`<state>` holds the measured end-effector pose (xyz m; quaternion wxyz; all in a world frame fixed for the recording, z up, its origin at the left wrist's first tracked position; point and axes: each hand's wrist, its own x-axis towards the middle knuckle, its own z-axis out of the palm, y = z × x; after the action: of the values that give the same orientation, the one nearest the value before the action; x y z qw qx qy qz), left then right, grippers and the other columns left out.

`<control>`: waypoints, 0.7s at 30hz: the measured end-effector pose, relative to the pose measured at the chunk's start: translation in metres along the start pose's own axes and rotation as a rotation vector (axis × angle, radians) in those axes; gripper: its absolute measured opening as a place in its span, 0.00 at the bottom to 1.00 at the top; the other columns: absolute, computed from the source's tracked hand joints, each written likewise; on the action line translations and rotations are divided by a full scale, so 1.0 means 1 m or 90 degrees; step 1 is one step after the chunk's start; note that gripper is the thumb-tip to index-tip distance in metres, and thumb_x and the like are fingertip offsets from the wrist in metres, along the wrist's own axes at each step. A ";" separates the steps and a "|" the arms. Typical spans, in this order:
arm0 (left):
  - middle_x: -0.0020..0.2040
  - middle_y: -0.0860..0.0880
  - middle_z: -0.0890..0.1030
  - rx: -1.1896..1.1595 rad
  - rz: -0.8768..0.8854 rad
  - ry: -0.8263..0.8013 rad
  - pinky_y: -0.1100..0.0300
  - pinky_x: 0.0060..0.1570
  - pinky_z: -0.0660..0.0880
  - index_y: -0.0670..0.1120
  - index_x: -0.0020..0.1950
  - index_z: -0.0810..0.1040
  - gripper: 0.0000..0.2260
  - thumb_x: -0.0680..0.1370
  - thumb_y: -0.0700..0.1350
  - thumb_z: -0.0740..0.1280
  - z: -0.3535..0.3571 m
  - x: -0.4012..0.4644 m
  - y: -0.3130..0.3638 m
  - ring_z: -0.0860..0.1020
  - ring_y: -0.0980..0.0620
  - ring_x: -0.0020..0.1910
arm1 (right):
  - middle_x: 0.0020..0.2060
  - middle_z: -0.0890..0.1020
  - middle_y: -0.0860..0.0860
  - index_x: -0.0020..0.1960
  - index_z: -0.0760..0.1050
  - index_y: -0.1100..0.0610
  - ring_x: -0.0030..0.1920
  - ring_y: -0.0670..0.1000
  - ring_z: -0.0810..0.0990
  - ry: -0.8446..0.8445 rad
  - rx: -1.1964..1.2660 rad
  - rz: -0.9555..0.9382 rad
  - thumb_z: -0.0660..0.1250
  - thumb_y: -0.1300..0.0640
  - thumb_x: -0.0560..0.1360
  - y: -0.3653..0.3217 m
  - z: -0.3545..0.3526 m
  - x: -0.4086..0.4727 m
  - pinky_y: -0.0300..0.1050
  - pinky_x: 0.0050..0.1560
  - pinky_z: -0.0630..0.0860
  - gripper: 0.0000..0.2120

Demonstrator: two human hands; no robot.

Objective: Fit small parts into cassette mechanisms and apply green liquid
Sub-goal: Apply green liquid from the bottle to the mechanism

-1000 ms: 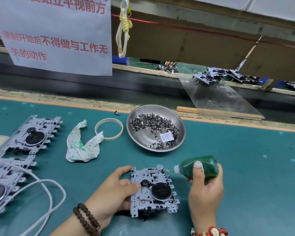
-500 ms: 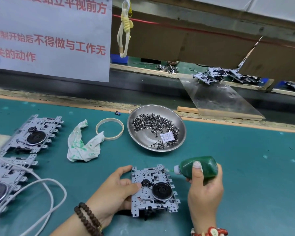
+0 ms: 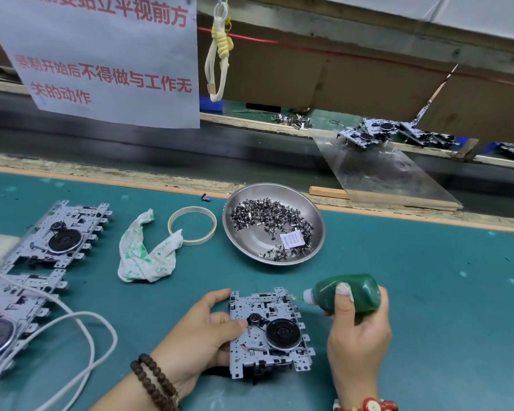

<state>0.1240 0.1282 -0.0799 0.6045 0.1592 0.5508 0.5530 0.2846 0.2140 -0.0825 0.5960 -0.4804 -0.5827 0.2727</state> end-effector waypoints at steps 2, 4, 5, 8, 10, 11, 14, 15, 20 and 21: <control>0.27 0.46 0.77 0.001 0.000 0.000 0.60 0.22 0.76 0.45 0.69 0.65 0.26 0.74 0.30 0.65 0.000 0.000 0.000 0.79 0.50 0.25 | 0.35 0.78 0.44 0.42 0.68 0.46 0.36 0.38 0.77 0.000 -0.001 -0.003 0.60 0.31 0.66 0.000 0.001 0.000 0.27 0.36 0.70 0.19; 0.28 0.45 0.77 0.003 -0.001 0.002 0.60 0.23 0.76 0.45 0.69 0.65 0.26 0.74 0.30 0.66 0.000 -0.001 0.000 0.79 0.50 0.26 | 0.35 0.78 0.44 0.42 0.68 0.46 0.37 0.38 0.76 0.001 -0.005 -0.006 0.59 0.28 0.66 -0.001 0.001 0.000 0.26 0.37 0.69 0.22; 0.29 0.45 0.77 0.003 -0.001 0.003 0.60 0.23 0.76 0.45 0.69 0.65 0.26 0.73 0.30 0.66 0.000 -0.001 0.000 0.79 0.49 0.26 | 0.35 0.77 0.44 0.42 0.68 0.46 0.37 0.38 0.76 0.003 -0.008 -0.006 0.57 0.25 0.65 -0.001 0.000 -0.001 0.26 0.37 0.69 0.24; 0.31 0.44 0.78 0.003 -0.002 0.006 0.59 0.23 0.76 0.45 0.69 0.65 0.26 0.73 0.30 0.66 0.000 0.000 0.000 0.79 0.49 0.27 | 0.36 0.78 0.44 0.42 0.68 0.45 0.37 0.38 0.76 0.006 -0.008 -0.003 0.55 0.23 0.64 -0.002 0.000 -0.001 0.26 0.37 0.69 0.25; 0.30 0.44 0.79 0.003 -0.002 0.006 0.59 0.23 0.76 0.45 0.69 0.65 0.26 0.73 0.31 0.66 0.000 -0.001 0.000 0.80 0.49 0.27 | 0.36 0.78 0.44 0.43 0.68 0.45 0.37 0.39 0.76 0.004 -0.006 -0.002 0.56 0.23 0.64 -0.003 0.000 -0.001 0.27 0.37 0.69 0.25; 0.30 0.44 0.79 0.003 -0.002 0.005 0.60 0.23 0.76 0.45 0.69 0.65 0.26 0.73 0.31 0.66 0.000 -0.001 0.000 0.80 0.49 0.27 | 0.36 0.78 0.45 0.43 0.68 0.45 0.37 0.39 0.76 0.003 -0.004 -0.002 0.56 0.23 0.64 -0.003 0.000 -0.002 0.27 0.37 0.69 0.26; 0.29 0.45 0.79 0.006 -0.002 0.003 0.60 0.24 0.76 0.45 0.69 0.64 0.26 0.74 0.31 0.66 0.000 -0.001 0.000 0.80 0.49 0.27 | 0.36 0.78 0.45 0.44 0.68 0.45 0.37 0.44 0.75 0.007 0.008 0.002 0.56 0.23 0.64 -0.003 -0.001 -0.002 0.29 0.38 0.70 0.26; 0.29 0.45 0.79 0.007 -0.001 0.003 0.60 0.24 0.76 0.45 0.69 0.65 0.26 0.74 0.31 0.66 0.000 -0.001 0.000 0.80 0.50 0.27 | 0.36 0.78 0.45 0.44 0.68 0.47 0.37 0.45 0.75 0.009 0.012 0.004 0.56 0.23 0.64 -0.002 -0.001 -0.002 0.29 0.38 0.70 0.27; 0.28 0.46 0.78 0.005 -0.001 -0.001 0.60 0.24 0.76 0.46 0.69 0.64 0.26 0.73 0.31 0.66 -0.001 -0.001 0.000 0.80 0.50 0.27 | 0.36 0.78 0.46 0.44 0.68 0.45 0.37 0.41 0.76 0.006 0.019 0.010 0.59 0.26 0.65 -0.001 -0.002 -0.002 0.28 0.37 0.70 0.23; 0.27 0.46 0.78 0.005 -0.001 -0.002 0.60 0.24 0.76 0.45 0.69 0.64 0.26 0.74 0.31 0.66 -0.001 -0.001 0.000 0.80 0.50 0.27 | 0.36 0.78 0.46 0.43 0.68 0.45 0.37 0.40 0.77 0.005 0.019 0.007 0.60 0.29 0.66 -0.001 -0.002 -0.002 0.28 0.37 0.70 0.20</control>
<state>0.1238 0.1269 -0.0795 0.6050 0.1621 0.5524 0.5500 0.2864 0.2115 -0.0821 0.6040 -0.4757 -0.5734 0.2831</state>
